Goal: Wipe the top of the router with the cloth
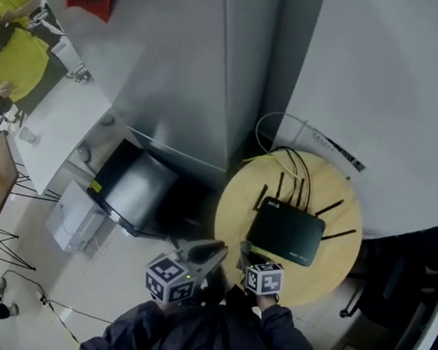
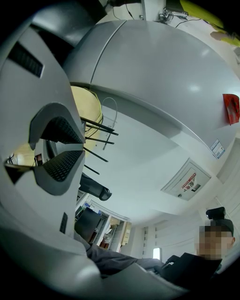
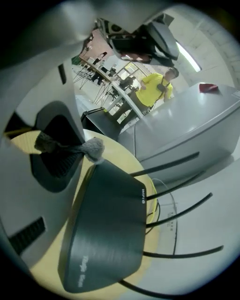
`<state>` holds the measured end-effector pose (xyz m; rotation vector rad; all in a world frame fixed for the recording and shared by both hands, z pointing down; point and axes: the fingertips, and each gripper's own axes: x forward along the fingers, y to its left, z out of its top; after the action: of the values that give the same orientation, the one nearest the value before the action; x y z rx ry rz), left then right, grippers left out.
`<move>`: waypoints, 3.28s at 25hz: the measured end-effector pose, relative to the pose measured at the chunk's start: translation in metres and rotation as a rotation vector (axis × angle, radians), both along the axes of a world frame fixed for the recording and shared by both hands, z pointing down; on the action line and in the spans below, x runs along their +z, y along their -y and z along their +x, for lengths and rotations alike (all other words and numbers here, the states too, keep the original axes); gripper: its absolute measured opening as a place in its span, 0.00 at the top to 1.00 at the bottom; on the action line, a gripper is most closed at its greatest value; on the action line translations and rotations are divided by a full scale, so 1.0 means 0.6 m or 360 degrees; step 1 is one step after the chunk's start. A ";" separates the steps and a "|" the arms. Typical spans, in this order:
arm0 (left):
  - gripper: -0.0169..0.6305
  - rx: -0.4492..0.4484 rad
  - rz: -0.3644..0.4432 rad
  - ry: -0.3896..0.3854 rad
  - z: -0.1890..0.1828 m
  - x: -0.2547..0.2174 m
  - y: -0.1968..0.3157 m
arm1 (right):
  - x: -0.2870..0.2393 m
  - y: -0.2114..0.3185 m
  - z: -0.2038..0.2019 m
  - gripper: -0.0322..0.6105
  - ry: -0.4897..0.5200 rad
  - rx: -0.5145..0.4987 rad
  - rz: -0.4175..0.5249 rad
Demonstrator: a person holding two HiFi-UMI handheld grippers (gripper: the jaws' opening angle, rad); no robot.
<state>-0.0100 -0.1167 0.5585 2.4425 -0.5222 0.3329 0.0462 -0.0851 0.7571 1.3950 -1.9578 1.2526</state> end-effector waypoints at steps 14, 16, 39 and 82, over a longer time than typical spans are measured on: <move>0.93 0.0081 -0.0012 0.0035 0.025 0.003 -0.008 | 0.038 -0.029 0.105 0.84 0.0020 0.0293 -0.0103; 0.93 0.0098 -0.0014 0.0031 0.033 0.002 -0.008 | 0.041 -0.049 0.142 0.84 -0.0009 0.0329 -0.0114; 0.93 0.0169 -0.0024 0.0011 0.073 -0.021 0.001 | -0.112 -0.128 0.250 0.84 0.0053 0.0318 0.0181; 0.93 0.0096 0.0025 -0.0116 0.072 -0.082 0.040 | -0.401 -0.007 0.157 0.85 0.0027 -0.0001 0.0750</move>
<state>0.0331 -0.1405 0.5091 2.4792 -0.4220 0.2648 0.1406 -0.0812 0.5166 1.5953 -2.3663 0.8299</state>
